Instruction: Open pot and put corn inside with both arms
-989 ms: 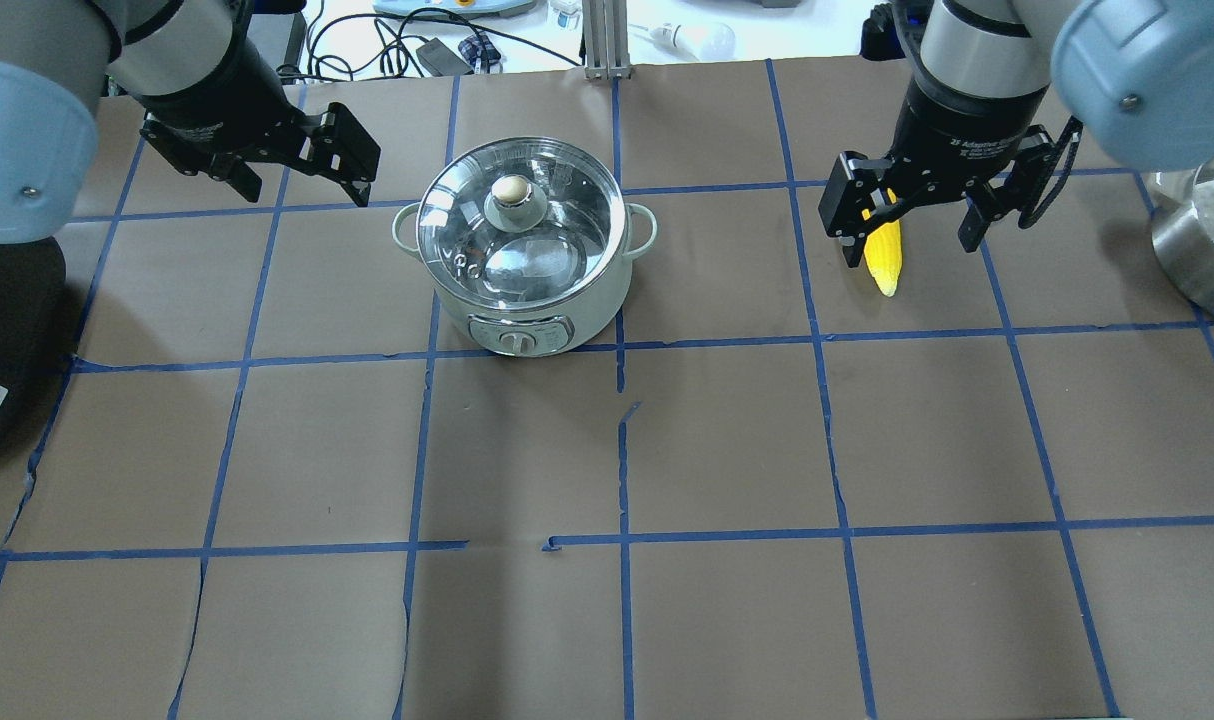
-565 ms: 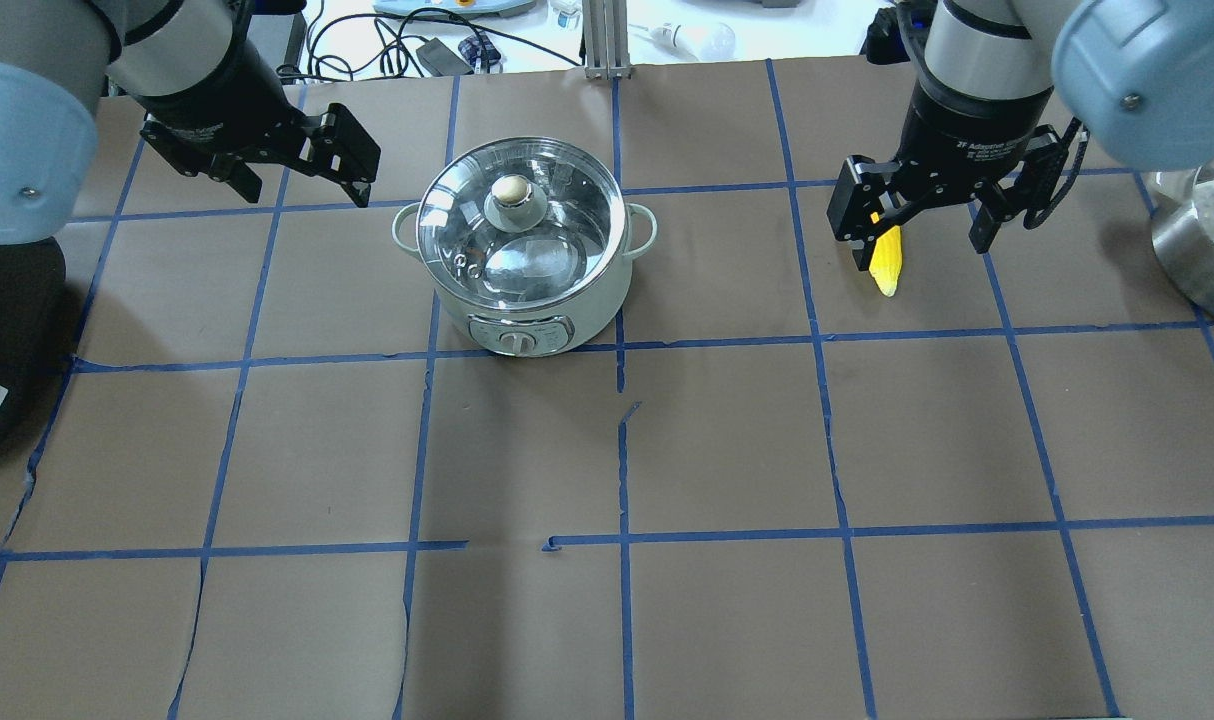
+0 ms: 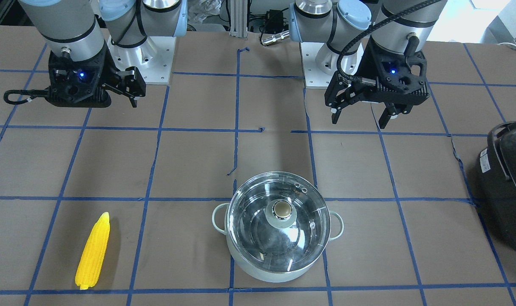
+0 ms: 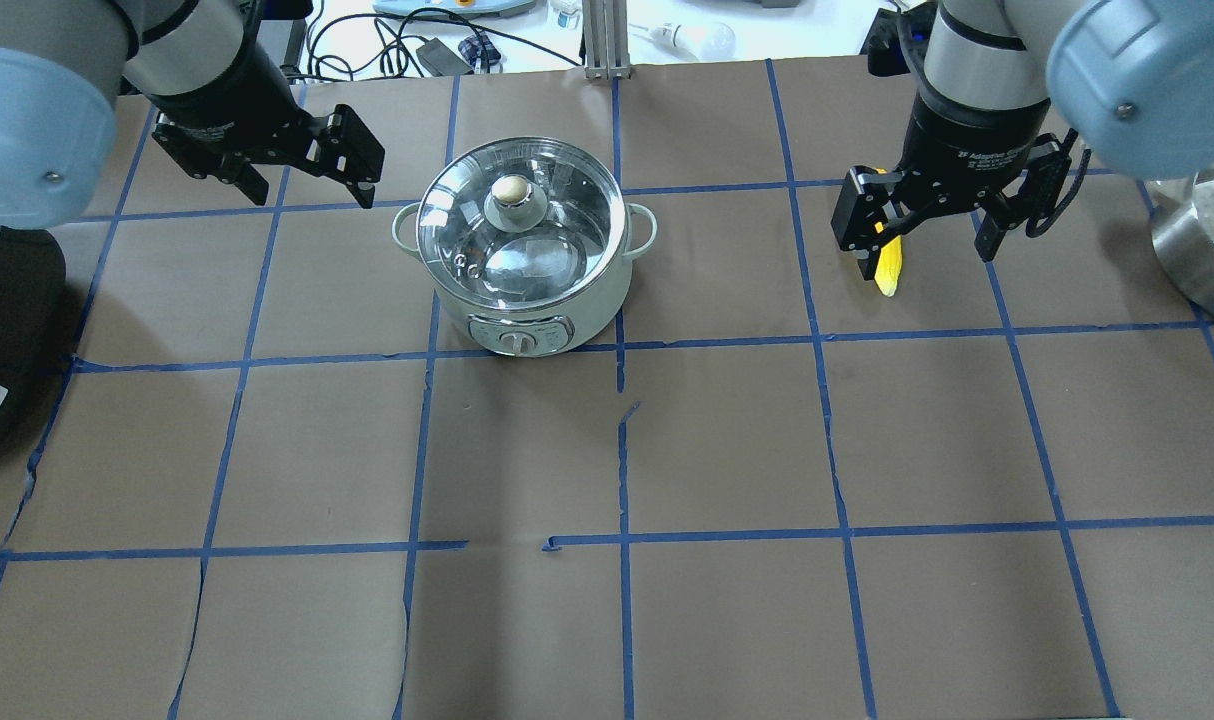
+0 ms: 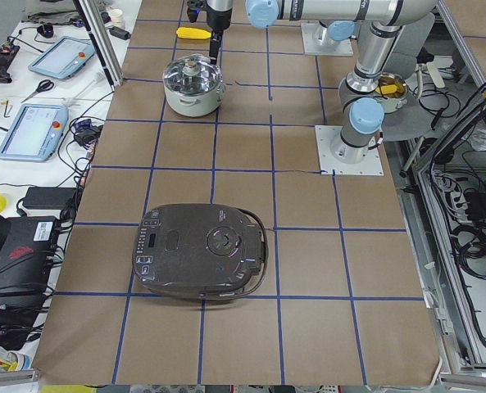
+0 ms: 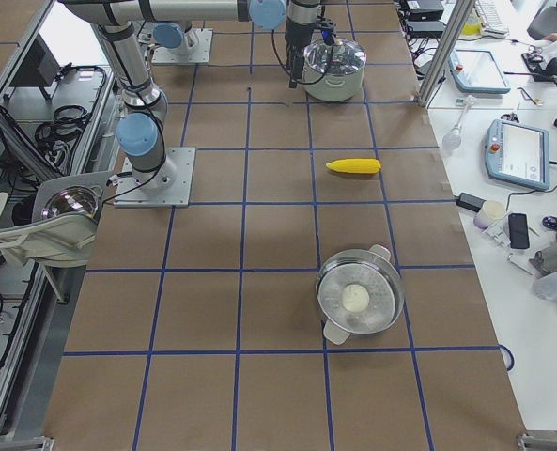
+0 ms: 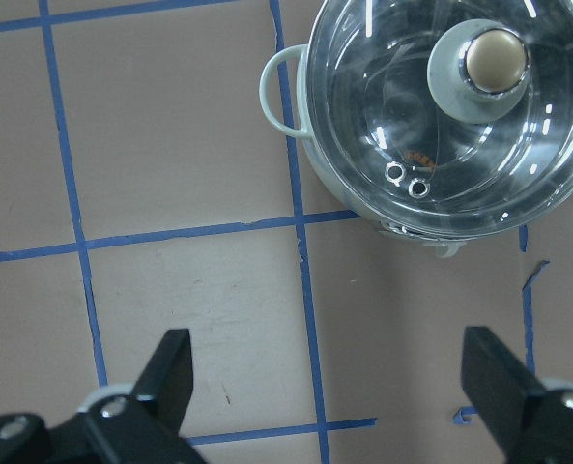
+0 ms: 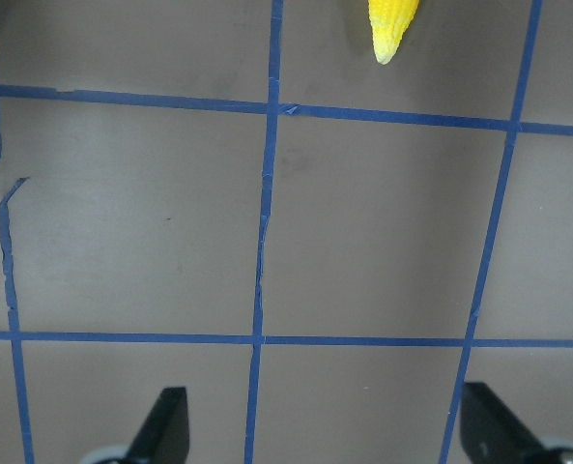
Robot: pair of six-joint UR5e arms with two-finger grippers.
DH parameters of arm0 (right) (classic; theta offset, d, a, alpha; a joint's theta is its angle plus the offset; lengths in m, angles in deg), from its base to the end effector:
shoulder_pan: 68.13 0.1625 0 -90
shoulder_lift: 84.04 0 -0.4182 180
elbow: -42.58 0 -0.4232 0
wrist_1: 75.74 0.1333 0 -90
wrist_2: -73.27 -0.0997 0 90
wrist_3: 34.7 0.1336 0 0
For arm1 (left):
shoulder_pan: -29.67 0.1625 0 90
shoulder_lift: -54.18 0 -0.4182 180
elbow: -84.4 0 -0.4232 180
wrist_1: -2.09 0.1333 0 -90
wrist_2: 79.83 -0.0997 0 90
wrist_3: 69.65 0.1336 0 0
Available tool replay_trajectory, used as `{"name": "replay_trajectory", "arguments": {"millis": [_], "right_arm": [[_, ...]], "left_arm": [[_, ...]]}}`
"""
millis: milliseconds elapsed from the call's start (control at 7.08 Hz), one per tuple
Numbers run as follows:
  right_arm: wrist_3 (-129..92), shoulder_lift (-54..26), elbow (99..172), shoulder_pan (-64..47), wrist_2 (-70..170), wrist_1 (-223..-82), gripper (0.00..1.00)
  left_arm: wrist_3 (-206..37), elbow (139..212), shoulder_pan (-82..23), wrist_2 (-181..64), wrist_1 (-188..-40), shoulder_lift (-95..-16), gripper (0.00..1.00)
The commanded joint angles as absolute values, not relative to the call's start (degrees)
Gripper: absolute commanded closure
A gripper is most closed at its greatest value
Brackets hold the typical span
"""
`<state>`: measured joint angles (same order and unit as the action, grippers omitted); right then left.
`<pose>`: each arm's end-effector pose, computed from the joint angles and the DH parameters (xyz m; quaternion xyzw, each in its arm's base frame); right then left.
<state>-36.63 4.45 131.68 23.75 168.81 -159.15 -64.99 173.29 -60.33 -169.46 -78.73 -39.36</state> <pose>0.1373 -0.5122 0.4316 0.0362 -0.9962 -0.0627 0.0482 -0.1342 -0.5634 0.4410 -0.0408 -0.9974 0.0590 0.0008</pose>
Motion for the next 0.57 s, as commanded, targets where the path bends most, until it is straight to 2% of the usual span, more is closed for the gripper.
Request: {"name": "replay_trajectory", "arguments": {"millis": [0,424], "right_arm": [[-36.46,4.55,131.7,23.81,168.81,-159.15,0.0],[-36.2,5.07,130.66,23.81,168.81,-159.68,0.0]], "left_arm": [[-69.35,170.47,-61.55,-169.48,-75.53,-46.41,0.0],[-76.58,160.73,-68.05,-169.74,-74.02,-57.5,0.0]]}}
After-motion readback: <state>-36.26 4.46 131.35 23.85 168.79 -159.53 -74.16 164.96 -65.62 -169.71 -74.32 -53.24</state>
